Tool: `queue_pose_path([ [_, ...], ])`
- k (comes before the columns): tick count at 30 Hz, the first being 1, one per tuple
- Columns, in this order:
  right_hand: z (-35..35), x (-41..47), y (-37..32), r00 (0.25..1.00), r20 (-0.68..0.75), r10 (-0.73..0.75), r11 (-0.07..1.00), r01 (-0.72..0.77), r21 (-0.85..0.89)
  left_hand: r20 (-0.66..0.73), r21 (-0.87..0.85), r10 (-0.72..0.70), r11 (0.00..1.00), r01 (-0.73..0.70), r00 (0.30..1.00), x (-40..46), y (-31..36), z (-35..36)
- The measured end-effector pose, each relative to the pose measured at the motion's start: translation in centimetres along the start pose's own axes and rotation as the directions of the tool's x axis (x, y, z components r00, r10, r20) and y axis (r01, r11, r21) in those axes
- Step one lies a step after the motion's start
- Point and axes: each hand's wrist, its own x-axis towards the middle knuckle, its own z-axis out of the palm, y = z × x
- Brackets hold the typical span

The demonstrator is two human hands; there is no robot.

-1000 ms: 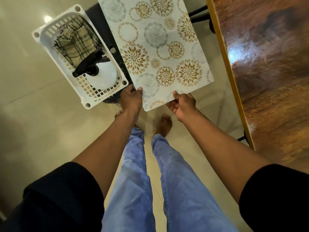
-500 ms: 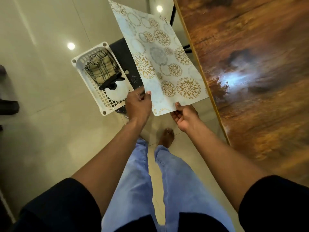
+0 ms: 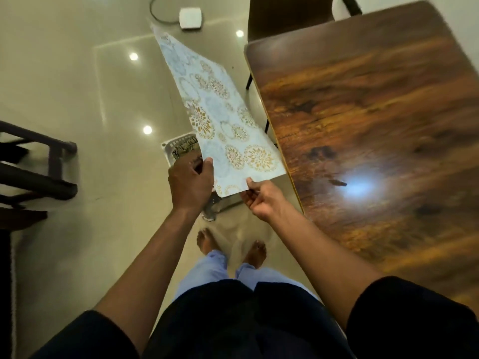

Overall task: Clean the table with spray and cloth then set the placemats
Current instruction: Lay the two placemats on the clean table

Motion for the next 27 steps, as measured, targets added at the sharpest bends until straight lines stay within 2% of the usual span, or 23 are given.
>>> queue_pose_path([
  [3,1.0,-2.8,-0.5,0.999,0.026,-0.039,0.998,0.040,-0.045,-0.071,-0.074,-0.031,0.997,0.026,0.997,-1.5,1.1,-1.7],
  [9,2.3,-5.8,-0.5,0.991,0.082,-0.101,0.980,0.113,-0.162,-0.068,-0.300,-0.111,0.950,0.085,0.992,-0.8,1.8,-5.0],
  [15,3.7,-7.0,-1.4,0.938,0.086,-0.337,0.928,0.346,-0.137,-0.011,-0.458,-0.184,0.875,0.158,0.983,4.2,2.4,-6.7],
  [20,3.4,-9.5,-2.5,0.875,0.090,-0.476,0.865,0.485,-0.128,0.054,-0.580,-0.107,0.806,0.119,0.993,7.2,3.0,-5.4],
  [24,1.8,-11.1,-3.1,0.866,0.079,-0.494,0.868,0.496,-0.008,0.123,-0.581,-0.062,0.805,0.123,0.990,8.3,4.8,-4.3],
  [27,-0.8,-12.6,-4.0,0.833,-0.012,-0.553,0.822,0.547,0.156,0.196,-0.553,0.003,0.826,0.108,0.981,9.1,4.9,-3.5],
])
